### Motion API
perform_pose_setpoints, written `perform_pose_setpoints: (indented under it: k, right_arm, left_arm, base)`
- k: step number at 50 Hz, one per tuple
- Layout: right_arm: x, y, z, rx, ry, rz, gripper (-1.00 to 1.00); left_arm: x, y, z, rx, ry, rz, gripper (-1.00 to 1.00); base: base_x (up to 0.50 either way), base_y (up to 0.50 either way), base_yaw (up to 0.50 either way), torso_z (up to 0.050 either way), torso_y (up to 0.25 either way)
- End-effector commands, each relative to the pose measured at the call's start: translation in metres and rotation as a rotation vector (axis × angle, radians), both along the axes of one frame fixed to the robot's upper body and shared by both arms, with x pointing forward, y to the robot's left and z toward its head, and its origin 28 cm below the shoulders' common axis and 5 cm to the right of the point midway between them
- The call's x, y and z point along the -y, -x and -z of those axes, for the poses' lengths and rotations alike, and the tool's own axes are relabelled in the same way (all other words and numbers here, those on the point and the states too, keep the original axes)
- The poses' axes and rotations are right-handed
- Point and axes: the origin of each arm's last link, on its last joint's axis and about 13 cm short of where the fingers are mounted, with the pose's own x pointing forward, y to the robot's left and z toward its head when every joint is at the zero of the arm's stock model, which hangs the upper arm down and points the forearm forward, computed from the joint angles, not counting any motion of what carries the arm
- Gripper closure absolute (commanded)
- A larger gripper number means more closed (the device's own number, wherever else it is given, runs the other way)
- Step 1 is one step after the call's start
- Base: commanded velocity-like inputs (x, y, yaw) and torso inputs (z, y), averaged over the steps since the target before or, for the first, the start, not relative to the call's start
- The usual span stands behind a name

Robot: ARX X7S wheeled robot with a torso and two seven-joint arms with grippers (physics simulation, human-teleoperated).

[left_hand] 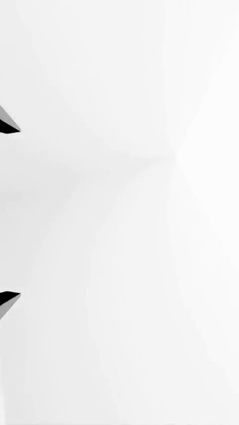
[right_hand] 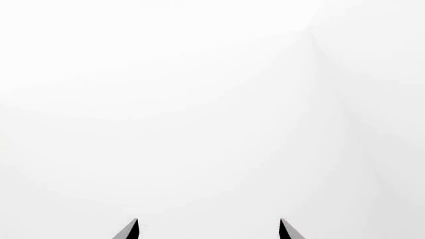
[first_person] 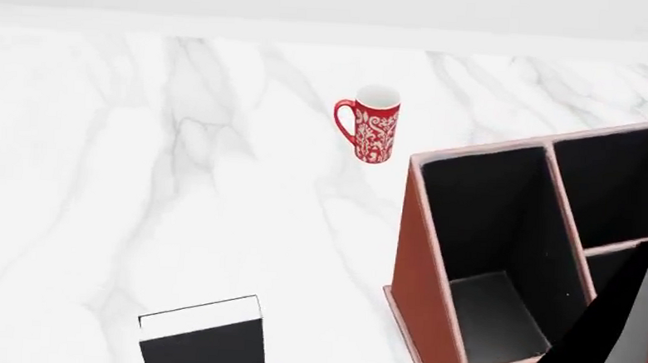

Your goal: Pick up the book and place it in the left compartment of the caddy.

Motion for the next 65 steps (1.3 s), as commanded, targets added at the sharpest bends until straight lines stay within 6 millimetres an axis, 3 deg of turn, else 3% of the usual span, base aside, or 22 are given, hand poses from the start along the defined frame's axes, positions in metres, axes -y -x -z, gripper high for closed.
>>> perform_pose_setpoints:
  k: [1,17,38,65]
  right_arm:
    - [-0.0009,-0.0032,-0.0019,0.021,0.005,-0.006,-1.00]
    - [-0.0014,-0.0028,-0.0014,0.031,0.033,0.005,-1.00]
    - [-0.0018,-0.0024,-0.0016,0.028,0.039,0.011,-1.00]
    - [-0.0027,-0.0029,-0.0009,0.023,0.060,0.020,-1.00]
  left_arm:
    - [-0.0007,0.0017,0.0006,-0.012,-0.002,-0.023,-1.00]
    - [-0.0005,-0.0008,0.0003,-0.008,0.006,-0.004,-1.00]
    - [0.0011,-0.0035,0.0008,-0.012,0.003,-0.002,-1.00]
    - [0.0012,-0.0065,0.0009,-0.014,0.004,0.000,-1.00]
  base:
    - [0.29,-0.10,0.00,0.000,0.000]
    - [0.14,-0.03,0.00,0.000,0.001]
    - [0.49,0.00,0.00,0.000,0.001]
    - [0.00,0.00,0.00,0.000,0.000]
